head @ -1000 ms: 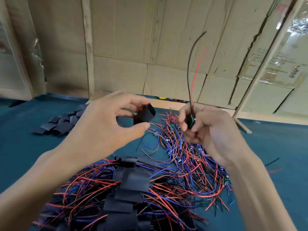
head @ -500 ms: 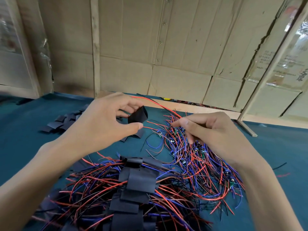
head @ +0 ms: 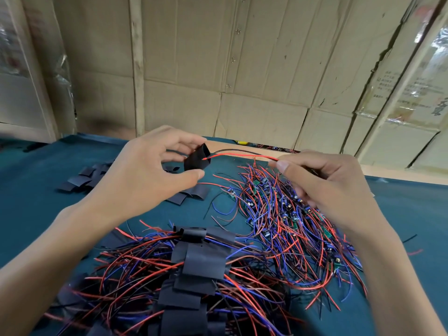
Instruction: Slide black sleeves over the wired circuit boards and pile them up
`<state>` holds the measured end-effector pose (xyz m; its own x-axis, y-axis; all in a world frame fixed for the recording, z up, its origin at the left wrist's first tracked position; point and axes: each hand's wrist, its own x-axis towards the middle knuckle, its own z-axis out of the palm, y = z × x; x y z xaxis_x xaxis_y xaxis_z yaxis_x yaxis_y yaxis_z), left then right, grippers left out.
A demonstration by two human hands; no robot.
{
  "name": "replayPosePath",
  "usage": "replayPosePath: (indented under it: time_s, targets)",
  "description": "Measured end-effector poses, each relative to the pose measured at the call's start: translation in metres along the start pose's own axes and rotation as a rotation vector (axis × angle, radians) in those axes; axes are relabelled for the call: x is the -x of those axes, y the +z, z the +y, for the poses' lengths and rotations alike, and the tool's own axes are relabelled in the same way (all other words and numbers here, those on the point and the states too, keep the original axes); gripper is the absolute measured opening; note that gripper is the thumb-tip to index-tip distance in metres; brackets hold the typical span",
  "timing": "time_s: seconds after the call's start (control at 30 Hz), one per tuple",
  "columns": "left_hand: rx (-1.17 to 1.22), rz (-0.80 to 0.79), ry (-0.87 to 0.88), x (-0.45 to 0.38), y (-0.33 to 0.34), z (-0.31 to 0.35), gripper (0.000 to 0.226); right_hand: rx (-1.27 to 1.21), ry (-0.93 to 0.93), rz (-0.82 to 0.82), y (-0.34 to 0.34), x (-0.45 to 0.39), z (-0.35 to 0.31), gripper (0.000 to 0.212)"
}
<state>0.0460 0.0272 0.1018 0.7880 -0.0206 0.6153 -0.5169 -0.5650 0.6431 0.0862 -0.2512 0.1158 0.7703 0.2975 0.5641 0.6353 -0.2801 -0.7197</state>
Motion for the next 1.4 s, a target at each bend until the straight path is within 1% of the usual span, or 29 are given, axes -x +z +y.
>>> replayPosePath:
  time_s: [0.17,0.37,0.5,0.63,0.7,0.8,0.87,1.0,1.07,1.13,1.2,1.27,1.4]
  targets:
    - [0.020,-0.023,0.002,0.000,-0.001,-0.004,0.049,0.008,-0.042,0.036,-0.003,-0.001,0.002,0.013]
    - [0.045,-0.052,0.004,-0.001,-0.001,-0.005,0.047,0.042,-0.088,-0.009,-0.001,-0.002,0.005,0.015]
    - [0.078,-0.076,0.020,-0.001,-0.003,-0.005,0.047,0.083,-0.099,-0.007,0.001,-0.002,0.005,0.017]
    - [0.085,-0.095,0.043,-0.001,-0.002,-0.004,0.047,0.122,-0.102,0.013,0.003,-0.001,0.001,0.014]
    - [0.054,-0.098,0.056,-0.001,-0.002,-0.002,0.047,0.169,-0.125,0.016,0.004,0.000,-0.003,0.014]
    - [-0.012,-0.096,0.084,0.001,-0.002,0.003,0.048,0.261,-0.217,0.018,0.007,0.004,-0.012,0.014]
    - [-0.093,-0.098,0.133,0.002,-0.002,0.010,0.047,0.301,-0.270,0.005,0.014,0.005,-0.018,0.015]
    - [-0.261,-0.130,0.277,0.007,0.004,0.026,0.048,0.386,-0.275,-0.078,0.035,0.007,-0.022,0.018]
    - [-0.287,-0.139,0.309,0.010,0.008,0.031,0.052,0.404,-0.241,-0.196,0.043,0.009,-0.023,0.026]
    - [-0.286,-0.159,0.306,0.013,0.012,0.035,0.056,0.284,-0.136,-0.307,0.049,0.009,-0.024,0.036]
    - [-0.291,-0.184,0.302,0.015,0.015,0.036,0.058,0.131,-0.045,-0.273,0.051,0.007,-0.024,0.054]
    - [-0.296,-0.190,0.284,0.016,0.016,0.035,0.058,0.009,-0.010,-0.209,0.050,0.005,-0.022,0.066]
    - [-0.285,-0.152,0.245,0.016,0.014,0.035,0.058,-0.317,-0.005,-0.119,0.039,0.004,-0.021,0.064]
